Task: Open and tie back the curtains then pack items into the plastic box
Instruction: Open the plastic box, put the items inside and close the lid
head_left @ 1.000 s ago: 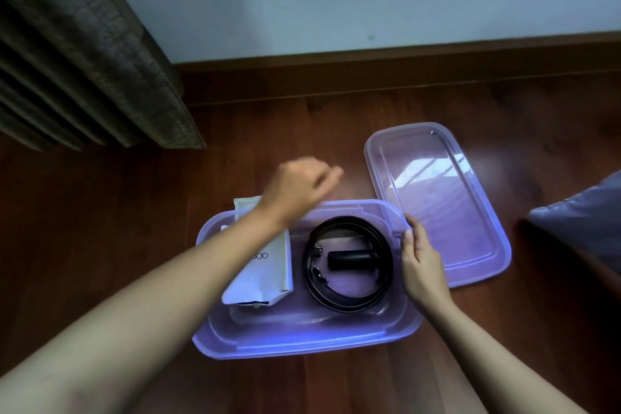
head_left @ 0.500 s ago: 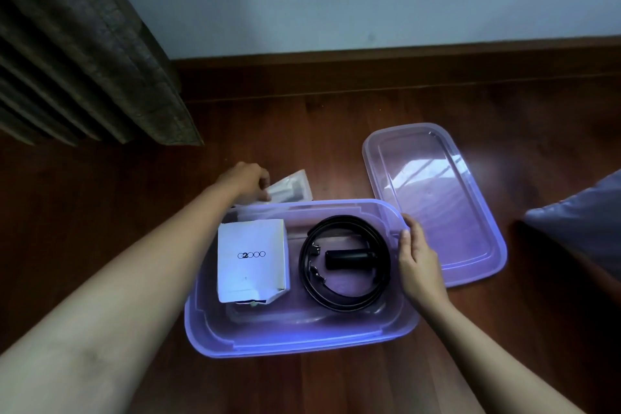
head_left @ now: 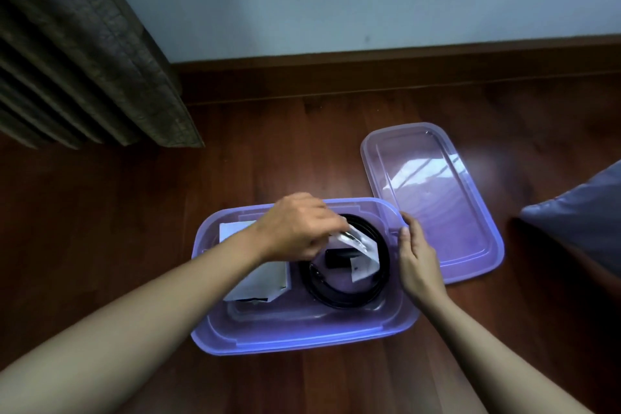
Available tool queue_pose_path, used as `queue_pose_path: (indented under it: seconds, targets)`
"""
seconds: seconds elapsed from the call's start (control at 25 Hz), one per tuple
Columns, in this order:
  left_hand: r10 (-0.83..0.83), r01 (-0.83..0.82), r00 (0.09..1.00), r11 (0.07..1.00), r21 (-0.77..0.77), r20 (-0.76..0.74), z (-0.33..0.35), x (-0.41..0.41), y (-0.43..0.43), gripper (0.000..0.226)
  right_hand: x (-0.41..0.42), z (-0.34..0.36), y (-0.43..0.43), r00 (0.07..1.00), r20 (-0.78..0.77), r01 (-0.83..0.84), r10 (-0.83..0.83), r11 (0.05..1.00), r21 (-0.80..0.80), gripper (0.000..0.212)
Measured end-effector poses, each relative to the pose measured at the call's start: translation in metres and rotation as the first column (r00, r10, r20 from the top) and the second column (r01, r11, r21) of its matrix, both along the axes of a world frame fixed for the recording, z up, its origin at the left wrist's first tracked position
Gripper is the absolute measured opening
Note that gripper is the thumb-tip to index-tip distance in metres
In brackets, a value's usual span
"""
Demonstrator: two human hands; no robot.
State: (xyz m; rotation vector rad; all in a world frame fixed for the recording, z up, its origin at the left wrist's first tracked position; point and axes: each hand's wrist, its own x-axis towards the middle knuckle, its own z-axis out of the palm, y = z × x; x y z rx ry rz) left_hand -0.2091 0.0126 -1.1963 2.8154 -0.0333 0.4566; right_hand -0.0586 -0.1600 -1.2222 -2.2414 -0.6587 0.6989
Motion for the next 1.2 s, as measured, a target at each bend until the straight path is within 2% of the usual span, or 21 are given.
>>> queue_pose_path:
  seconds: [0.08,0.16,0.24,0.36,0.44,0.56,0.64,0.68,0.76,0.84,0.88,0.92,1.04,1.12,1.2]
  targets:
    - [-0.065,0.041,0.993,0.973,0.228,0.099,-0.010,0.005,-0.009,0.023,0.001,0.000,0.000,1.000,-0.006,-0.001,0.001,1.000,0.010,0.035]
    - [0.006,-0.056,0.990,0.937,0.345,0.144,-0.017,0.009,-0.020,0.032,0.002,-0.001,0.000,1.000,-0.014,-0.001,0.001,1.000,0.006,0.035]
    - [0.114,-0.120,0.993,0.894,0.431,0.041,-0.027,0.012,-0.029,0.039,0.001,-0.002,-0.001,1.000,-0.013,-0.004,0.004,1.000,-0.009,0.035]
    - [0.287,-0.150,0.925,0.879,0.453,-0.250,-0.037,0.019,-0.042,0.045,0.001,-0.002,0.001,1.000,-0.015,-0.003,0.003,1.000,-0.003,0.035]
    - [0.352,-0.168,0.863,0.877,0.450,-0.363,-0.043,0.019,-0.051,0.051,0.001,-0.002,0.000,1.000,-0.008,0.007,-0.007,1.000,-0.001,0.035]
    - [0.386,-0.198,0.831,0.878,0.436,-0.400,-0.046,0.019,-0.056,0.052,0.002,-0.003,0.000,1.000,-0.013,0.009,-0.009,1.000,0.006,0.035]
    - [0.356,-0.179,0.863,0.878,0.444,-0.357,-0.042,0.020,-0.055,0.048,0.006,-0.007,0.001,0.986,-0.132,0.117,-0.103,0.987,0.107,0.034]
    - [0.316,-0.149,0.891,0.882,0.448,-0.325,-0.039,0.020,-0.054,0.042,0.008,-0.010,0.000,0.944,-0.252,0.261,-0.214,0.951,0.167,0.032]
    - [0.212,-0.096,0.949,0.899,0.428,-0.233,-0.032,0.018,-0.050,0.037,0.014,-0.019,-0.004,0.756,-0.423,0.605,-0.500,0.779,0.161,0.026]
    - [0.236,-0.147,0.954,0.906,0.396,-0.186,-0.024,0.017,-0.045,0.047,0.018,-0.029,-0.013,0.612,-0.264,0.771,-0.746,0.636,-0.011,0.024]
    - [0.295,-0.204,0.934,0.904,0.376,-0.202,-0.021,0.015,-0.043,0.055,0.019,-0.033,-0.016,0.553,-0.177,0.816,-0.814,0.572,-0.082,0.029]
    - [0.358,-0.262,0.901,0.900,0.349,-0.246,-0.019,0.014,-0.041,0.061,0.019,-0.033,-0.016,0.507,-0.152,0.841,-0.848,0.526,-0.130,0.037]
    - [0.494,-0.386,0.789,0.861,0.331,-0.366,-0.014,0.006,-0.034,0.071,0.022,-0.030,-0.011,0.431,-0.201,0.836,-0.880,0.473,-0.277,0.076]
    - [0.458,-0.362,0.752,0.888,0.283,-0.473,-0.014,0.000,-0.025,0.073,0.025,-0.034,-0.011,0.373,-0.260,0.816,-0.891,0.448,-0.365,0.096]
    - [0.386,-0.331,0.730,0.922,0.203,-0.564,-0.011,-0.007,-0.017,0.072,0.024,-0.039,-0.016,0.349,-0.321,0.811,-0.880,0.456,-0.366,0.097]
